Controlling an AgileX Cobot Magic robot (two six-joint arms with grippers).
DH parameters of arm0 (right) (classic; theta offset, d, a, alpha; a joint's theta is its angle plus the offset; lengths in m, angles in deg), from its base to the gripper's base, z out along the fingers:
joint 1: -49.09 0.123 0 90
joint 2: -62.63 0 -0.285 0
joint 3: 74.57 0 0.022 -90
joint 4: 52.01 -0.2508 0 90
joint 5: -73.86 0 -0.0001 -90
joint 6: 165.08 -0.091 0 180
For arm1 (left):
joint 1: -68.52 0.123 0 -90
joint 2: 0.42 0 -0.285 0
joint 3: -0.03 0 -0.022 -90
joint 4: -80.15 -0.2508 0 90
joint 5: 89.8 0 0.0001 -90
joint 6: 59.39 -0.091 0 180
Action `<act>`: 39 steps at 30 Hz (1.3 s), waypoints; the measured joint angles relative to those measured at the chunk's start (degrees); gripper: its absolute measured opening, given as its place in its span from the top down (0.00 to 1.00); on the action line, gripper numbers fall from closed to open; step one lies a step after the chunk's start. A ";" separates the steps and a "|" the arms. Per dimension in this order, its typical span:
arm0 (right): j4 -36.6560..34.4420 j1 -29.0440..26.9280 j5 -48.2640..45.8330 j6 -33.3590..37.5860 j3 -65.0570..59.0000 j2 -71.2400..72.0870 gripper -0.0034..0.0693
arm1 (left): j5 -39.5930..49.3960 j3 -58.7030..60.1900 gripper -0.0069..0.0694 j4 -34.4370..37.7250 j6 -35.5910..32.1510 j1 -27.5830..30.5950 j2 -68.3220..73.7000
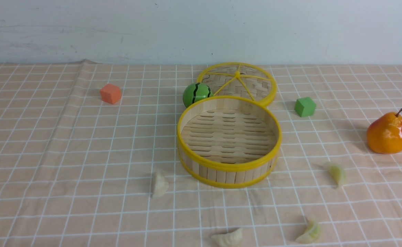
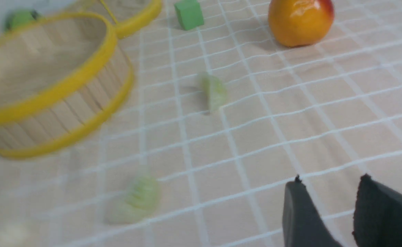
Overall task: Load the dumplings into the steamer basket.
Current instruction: Use the left arm to grab a dumpling
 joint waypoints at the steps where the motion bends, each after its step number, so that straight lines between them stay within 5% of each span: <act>1: -5.04 0.00 0.11 -2.58 -0.08 0.00 0.62 | -0.49 0.00 0.60 6.21 3.95 0.00 0.00; 4: -21.77 0.00 0.17 -10.24 -0.51 0.00 0.62 | -1.62 0.00 0.60 18.23 10.86 0.00 0.00; 7: -31.64 0.00 0.42 -13.18 -0.57 0.00 0.62 | -2.93 0.00 0.60 22.99 12.18 0.00 0.00; 13: -34.62 0.00 2.12 -11.76 -0.57 0.00 0.62 | -4.89 -0.05 0.60 27.63 12.38 0.00 0.00; 19: -34.96 0.00 1.26 -2.71 2.57 0.00 0.63 | -2.02 -8.96 0.62 27.16 -5.84 0.00 0.06; 23: -34.96 0.00 -0.19 13.79 12.64 -4.29 0.77 | 5.93 -20.71 0.77 19.11 -19.64 0.00 8.03; 26: -34.53 0.00 -5.47 24.66 20.45 -13.09 0.93 | 13.67 -29.07 0.92 10.21 -22.08 0.00 18.17; 30: -30.03 0.00 -20.26 36.91 31.55 -27.85 0.98 | 26.73 -40.61 0.93 -1.57 -22.97 0.00 33.75; 34: -22.68 1.51 -35.73 40.73 39.64 -42.33 0.97 | 37.60 -49.77 0.93 -9.41 -25.07 -0.58 48.49; 39: -15.87 11.23 -39.20 40.04 44.30 -52.58 0.97 | 41.07 -58.86 0.93 -15.80 -25.35 -7.82 65.02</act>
